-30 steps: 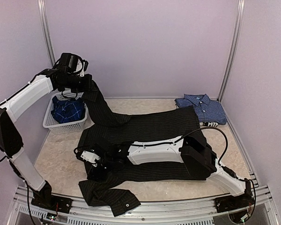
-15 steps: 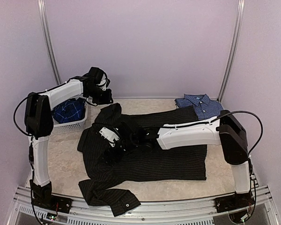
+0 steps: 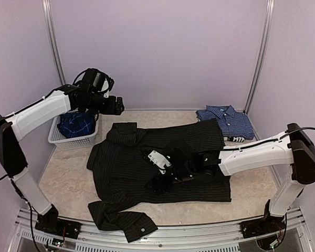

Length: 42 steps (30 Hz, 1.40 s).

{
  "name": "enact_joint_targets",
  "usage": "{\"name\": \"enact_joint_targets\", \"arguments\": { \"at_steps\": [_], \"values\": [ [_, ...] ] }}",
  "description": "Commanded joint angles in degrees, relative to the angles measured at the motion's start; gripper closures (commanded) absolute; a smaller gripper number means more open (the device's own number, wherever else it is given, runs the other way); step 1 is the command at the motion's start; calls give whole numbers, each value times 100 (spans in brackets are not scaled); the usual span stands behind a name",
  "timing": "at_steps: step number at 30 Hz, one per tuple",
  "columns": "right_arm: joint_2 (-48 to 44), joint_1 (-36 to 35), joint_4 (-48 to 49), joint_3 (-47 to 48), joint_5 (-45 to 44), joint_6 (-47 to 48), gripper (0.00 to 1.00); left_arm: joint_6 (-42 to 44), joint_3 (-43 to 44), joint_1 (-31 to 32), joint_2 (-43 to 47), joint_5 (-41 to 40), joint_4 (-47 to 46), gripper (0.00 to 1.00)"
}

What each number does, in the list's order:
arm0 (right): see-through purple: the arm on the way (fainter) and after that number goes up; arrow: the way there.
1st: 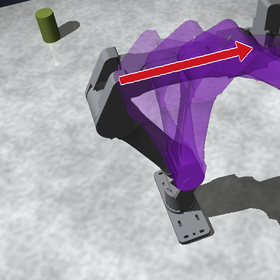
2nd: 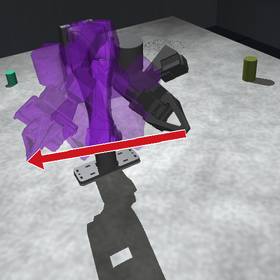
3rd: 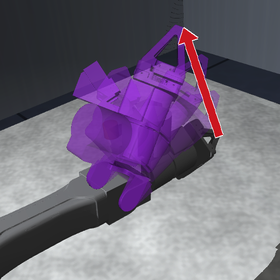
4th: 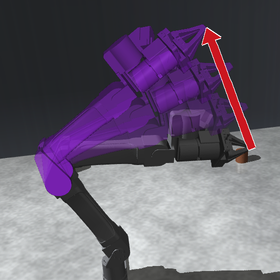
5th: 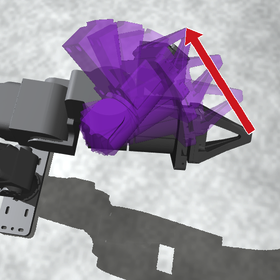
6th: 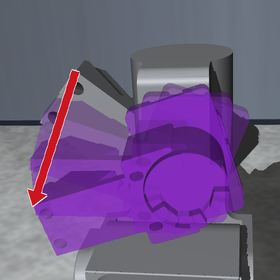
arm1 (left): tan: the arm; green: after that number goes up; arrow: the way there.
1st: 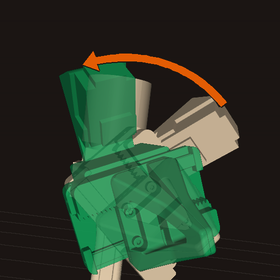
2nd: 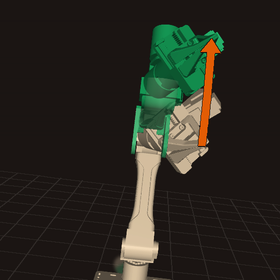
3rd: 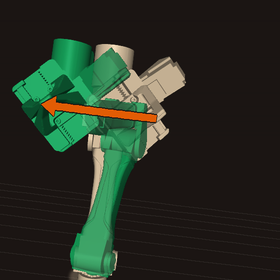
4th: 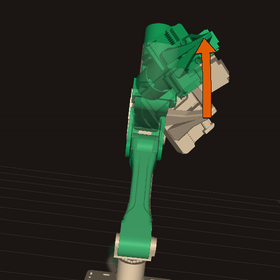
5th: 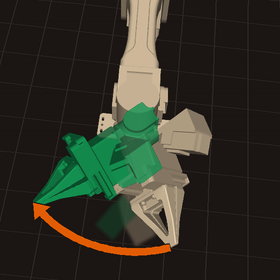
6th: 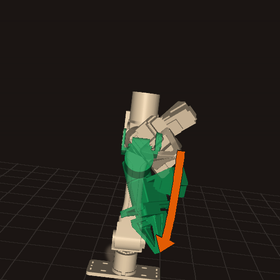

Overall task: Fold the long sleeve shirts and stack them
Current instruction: Smooth out the flattened shirt at the center of the board.

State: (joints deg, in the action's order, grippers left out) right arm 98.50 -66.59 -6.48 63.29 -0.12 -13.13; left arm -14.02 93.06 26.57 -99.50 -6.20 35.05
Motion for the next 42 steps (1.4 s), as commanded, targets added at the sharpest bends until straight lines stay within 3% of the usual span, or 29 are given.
{"name": "enact_joint_targets", "arguments": {
  "at_steps": [1,7,13,17,24,31,38,42],
  "values": [
    [-387,203,-126,-510,0,-404,17,-477,-1464,926,1365,-342,276,13],
    [-547,627,-946,-635,198,-788,17,-2483,-3376,2534,2522,-732,1108,15],
    [-1136,862,-2603,-704,-207,-1356,19,-3697,-4348,3435,3063,-262,1370,16],
    [-1693,867,-3751,-893,-314,-1732,18,-3982,-4613,3893,3107,129,1388,16],
    [-2341,959,-4309,-1439,232,-2138,13,-3803,-5049,3956,3283,584,1272,16],
    [-2197,1306,-4021,-1850,348,-1954,13,-3487,-5340,3910,2908,716,1290,45],
    [-2007,1667,-3569,-2012,583,-1672,14,-3449,-5682,3941,3010,1500,855,98],
    [-1837,1755,-3478,-1980,591,-1540,14,-3573,-5508,4135,3061,1909,1031,100]
  ]
}}
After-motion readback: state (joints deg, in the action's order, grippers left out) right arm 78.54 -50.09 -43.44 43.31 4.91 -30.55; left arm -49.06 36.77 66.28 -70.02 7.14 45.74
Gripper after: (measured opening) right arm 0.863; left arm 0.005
